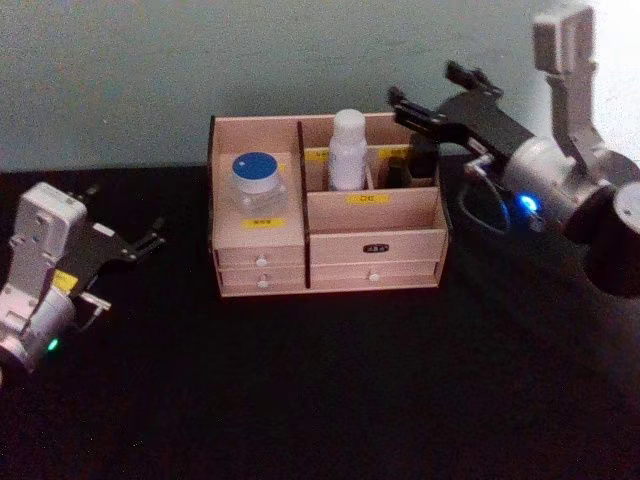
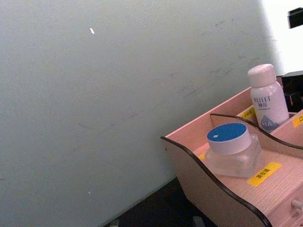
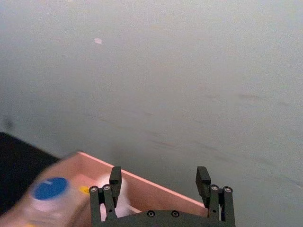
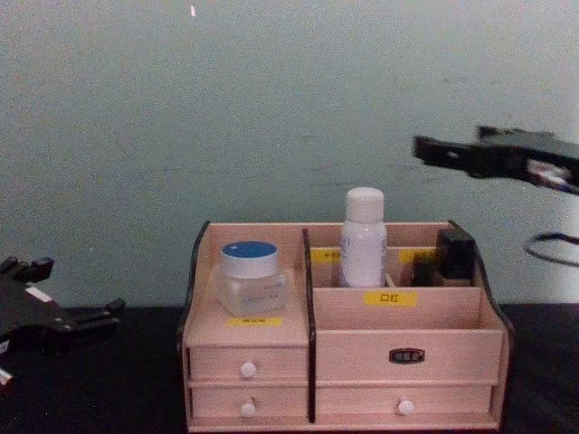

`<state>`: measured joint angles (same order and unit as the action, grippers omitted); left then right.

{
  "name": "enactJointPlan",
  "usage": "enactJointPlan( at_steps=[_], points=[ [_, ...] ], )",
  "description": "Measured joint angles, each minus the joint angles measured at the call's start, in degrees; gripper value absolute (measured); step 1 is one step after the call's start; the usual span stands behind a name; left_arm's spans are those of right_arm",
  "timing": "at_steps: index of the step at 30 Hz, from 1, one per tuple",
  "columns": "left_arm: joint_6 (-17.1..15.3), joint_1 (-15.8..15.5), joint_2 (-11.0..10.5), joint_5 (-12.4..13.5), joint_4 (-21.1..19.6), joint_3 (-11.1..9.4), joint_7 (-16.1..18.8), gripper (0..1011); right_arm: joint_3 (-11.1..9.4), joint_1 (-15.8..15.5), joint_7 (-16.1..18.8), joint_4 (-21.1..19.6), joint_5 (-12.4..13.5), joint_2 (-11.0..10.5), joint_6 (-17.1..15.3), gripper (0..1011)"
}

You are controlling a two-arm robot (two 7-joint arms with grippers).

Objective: Pick up the facial cleanser and watermelon frost from the table and place them into the tiered storage box.

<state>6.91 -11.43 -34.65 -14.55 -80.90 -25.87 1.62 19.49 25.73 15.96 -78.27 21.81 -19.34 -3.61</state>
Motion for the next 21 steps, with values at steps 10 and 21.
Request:
enactJointPlan(
  at_steps=[10,21],
  points=[
    [0.0,0.0,0.0,0.0,0.0,0.0,0.0,1001,-5.0,-8.6,-7.2,-1.7,-2.3,-0.6,3.1,1000],
    [0.0,0.0,0.0,0.0,0.0,0.0,0.0,1001,-7.7,-14.1,-9.8,-0.6,-4.9,0.7,7.7,1000]
  ],
)
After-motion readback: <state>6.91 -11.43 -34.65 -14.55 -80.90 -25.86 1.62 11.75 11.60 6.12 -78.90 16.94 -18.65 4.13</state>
